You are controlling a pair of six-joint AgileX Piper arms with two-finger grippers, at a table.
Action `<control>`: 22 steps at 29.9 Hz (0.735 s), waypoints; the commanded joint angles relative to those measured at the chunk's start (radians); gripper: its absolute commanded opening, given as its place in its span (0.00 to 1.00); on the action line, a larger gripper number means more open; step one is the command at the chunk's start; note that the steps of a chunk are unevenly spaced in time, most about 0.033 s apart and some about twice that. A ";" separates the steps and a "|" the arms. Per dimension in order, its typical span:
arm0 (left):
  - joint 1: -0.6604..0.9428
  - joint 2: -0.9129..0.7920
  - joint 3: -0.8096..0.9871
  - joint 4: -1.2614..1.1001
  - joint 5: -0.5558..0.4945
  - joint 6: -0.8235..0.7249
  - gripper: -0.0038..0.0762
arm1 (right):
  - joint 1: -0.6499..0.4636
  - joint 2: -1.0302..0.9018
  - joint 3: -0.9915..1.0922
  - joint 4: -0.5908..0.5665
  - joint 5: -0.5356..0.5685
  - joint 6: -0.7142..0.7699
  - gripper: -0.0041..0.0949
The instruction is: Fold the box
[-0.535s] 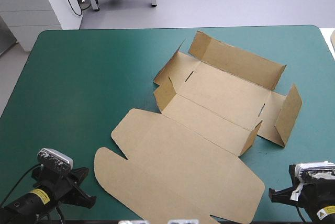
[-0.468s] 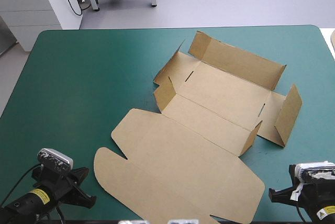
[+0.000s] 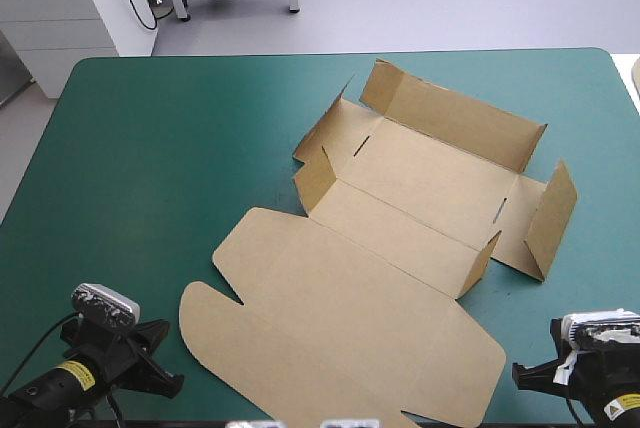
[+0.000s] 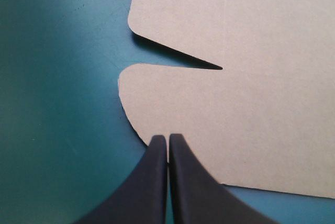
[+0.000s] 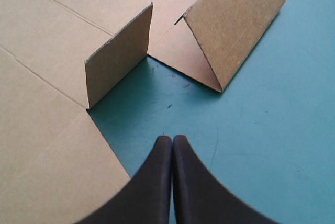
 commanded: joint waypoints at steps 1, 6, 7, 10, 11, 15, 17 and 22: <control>-0.004 0.011 -0.034 -0.016 -0.053 -0.008 0.04 | 0.001 0.058 -0.056 0.003 -0.013 -0.002 0.02; -0.004 0.011 -0.034 -0.016 -0.053 -0.008 0.04 | 0.001 0.155 -0.139 0.016 0.052 0.033 0.02; -0.004 0.011 -0.034 -0.016 -0.053 -0.008 0.04 | 0.001 0.183 -0.162 0.021 0.068 0.048 0.02; -0.004 0.011 -0.034 -0.016 -0.054 -0.008 0.04 | 0.001 0.273 -0.229 0.072 0.103 0.053 0.02; -0.004 0.011 -0.034 -0.016 -0.057 -0.008 0.04 | 0.001 0.298 -0.248 0.091 0.106 0.053 0.02; -0.004 0.011 -0.029 -0.016 -0.070 -0.008 0.04 | 0.001 0.427 -0.339 0.149 0.113 0.096 0.02; -0.004 0.011 -0.029 -0.016 -0.070 -0.008 0.04 | 0.001 0.500 -0.377 0.145 0.113 0.155 0.02; -0.004 0.011 -0.029 -0.016 -0.070 -0.008 0.04 | 0.001 0.676 -0.441 0.180 0.129 0.225 0.02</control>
